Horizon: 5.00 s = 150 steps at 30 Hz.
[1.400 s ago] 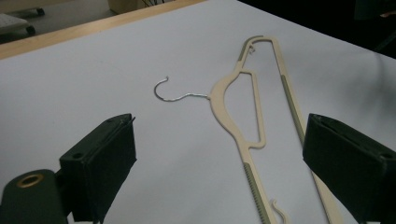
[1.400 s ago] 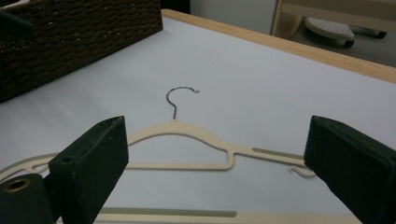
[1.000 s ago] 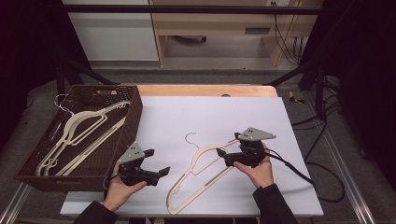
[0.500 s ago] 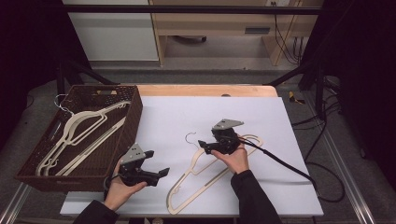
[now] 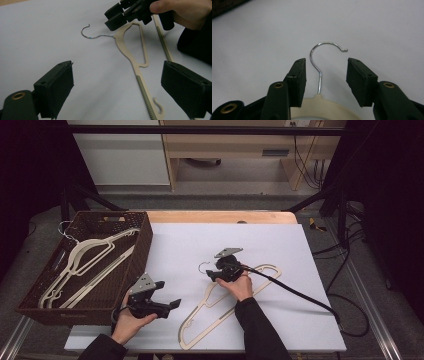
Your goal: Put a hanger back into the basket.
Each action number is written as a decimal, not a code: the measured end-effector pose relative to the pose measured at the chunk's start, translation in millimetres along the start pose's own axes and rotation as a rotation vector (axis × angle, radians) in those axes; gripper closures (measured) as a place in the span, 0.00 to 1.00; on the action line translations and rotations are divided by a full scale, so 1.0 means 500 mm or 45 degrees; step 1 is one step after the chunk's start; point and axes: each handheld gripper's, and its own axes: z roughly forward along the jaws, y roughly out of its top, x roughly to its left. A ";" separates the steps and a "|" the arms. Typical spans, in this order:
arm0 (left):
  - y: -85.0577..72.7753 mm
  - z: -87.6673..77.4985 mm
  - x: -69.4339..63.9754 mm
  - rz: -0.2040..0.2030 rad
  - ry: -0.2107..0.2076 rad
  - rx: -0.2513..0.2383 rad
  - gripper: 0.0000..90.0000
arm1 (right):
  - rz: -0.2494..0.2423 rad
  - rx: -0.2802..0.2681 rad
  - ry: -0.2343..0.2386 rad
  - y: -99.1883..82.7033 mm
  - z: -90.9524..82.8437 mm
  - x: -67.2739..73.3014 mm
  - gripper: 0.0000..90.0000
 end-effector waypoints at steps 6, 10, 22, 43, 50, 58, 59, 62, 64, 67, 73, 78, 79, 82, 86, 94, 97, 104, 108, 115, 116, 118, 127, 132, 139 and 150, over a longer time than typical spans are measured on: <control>-0.001 0.003 0.000 0.000 0.000 0.010 0.12 | -0.002 0.034 0.008 -0.007 0.018 0.004 0.72; -0.002 0.005 0.000 -0.002 0.002 0.011 0.12 | -0.042 0.076 -0.008 -0.007 0.028 0.018 0.78; -0.003 0.007 -0.001 -0.007 0.005 0.016 0.12 | -0.032 0.115 -0.035 -0.008 0.031 0.024 0.98; 0.031 0.065 -0.021 -0.027 -0.083 0.100 0.19 | 0.009 0.020 -0.020 0.004 -0.010 0.031 0.99; 0.044 0.109 -0.037 -0.036 -0.131 0.138 0.25 | -0.019 -0.030 -0.011 0.009 -0.039 0.037 0.99; 0.052 0.164 -0.051 -0.078 -0.210 0.189 0.37 | -0.030 -0.067 -0.010 0.011 -0.060 0.043 0.99; 0.053 0.172 -0.051 -0.080 -0.219 0.197 0.39 | -0.037 -0.074 -0.010 0.011 -0.061 0.043 0.99; 0.051 0.193 -0.051 -0.111 -0.250 0.216 0.47 | -0.038 -0.085 -0.006 0.012 -0.068 0.044 0.99; 0.049 0.203 -0.051 -0.125 -0.263 0.227 0.52 | -0.037 -0.090 -0.001 0.012 -0.073 0.044 0.99; 0.048 0.214 -0.051 -0.142 -0.286 0.247 0.62 | -0.018 -0.107 0.009 0.010 -0.080 0.043 0.99; 0.048 0.224 -0.054 -0.186 -0.351 0.244 0.78 | -0.034 -0.126 0.008 0.010 -0.090 0.042 0.99; 0.050 0.222 -0.055 -0.223 -0.359 0.239 0.83 | -0.045 -0.140 0.012 0.010 -0.098 0.042 0.99; 0.051 0.221 -0.056 -0.232 -0.358 0.238 0.83 | -0.037 -0.139 0.010 0.011 -0.101 0.043 0.99; 0.055 0.217 -0.061 -0.254 -0.359 0.231 0.85 | -0.058 -0.152 0.008 0.011 -0.111 0.044 0.98; 0.059 0.211 -0.068 -0.284 -0.365 0.209 0.87 | -0.071 -0.155 0.020 0.008 -0.136 0.042 0.96; 0.072 0.189 -0.088 -0.339 -0.410 0.127 0.93 | -0.066 -0.203 0.042 -0.006 -0.204 0.036 0.83; 0.079 0.178 -0.097 -0.324 -0.409 0.103 0.95 | -0.072 -0.256 0.048 -0.017 -0.240 0.032 0.77; 0.086 0.159 -0.105 -0.266 -0.386 0.093 0.95 | -0.070 -0.349 0.043 -0.062 -0.319 0.024 0.58; 0.089 0.143 -0.105 -0.209 -0.360 0.094 0.95 | -0.045 -0.366 0.023 -0.098 -0.339 0.009 0.48; 0.103 0.092 -0.095 -0.122 -0.328 0.044 0.96 | 0.015 -0.421 -0.035 -0.134 -0.372 -0.023 0.37; 0.104 0.084 -0.093 -0.114 -0.327 0.036 0.96 | 0.015 -0.434 -0.042 -0.138 -0.377 -0.025 0.35; 0.106 0.068 -0.089 -0.096 -0.310 0.029 0.95 | 0.018 -0.454 -0.067 -0.144 -0.384 -0.028 0.30; 0.112 0.011 -0.058 -0.068 -0.243 0.022 0.95 | 0.060 -0.489 -0.075 -0.154 -0.392 -0.035 0.15; 0.125 -0.020 -0.042 -0.062 -0.235 0.001 0.96 | 0.065 -0.491 -0.101 -0.164 -0.398 -0.042 0.13; 0.154 -0.069 -0.028 -0.033 -0.223 -0.032 0.96 | 0.082 -0.472 -0.130 -0.180 -0.404 -0.053 0.11; 0.212 -0.139 0.000 0.049 -0.247 -0.021 0.96 | 0.076 -0.439 -0.177 -0.193 -0.408 -0.054 0.09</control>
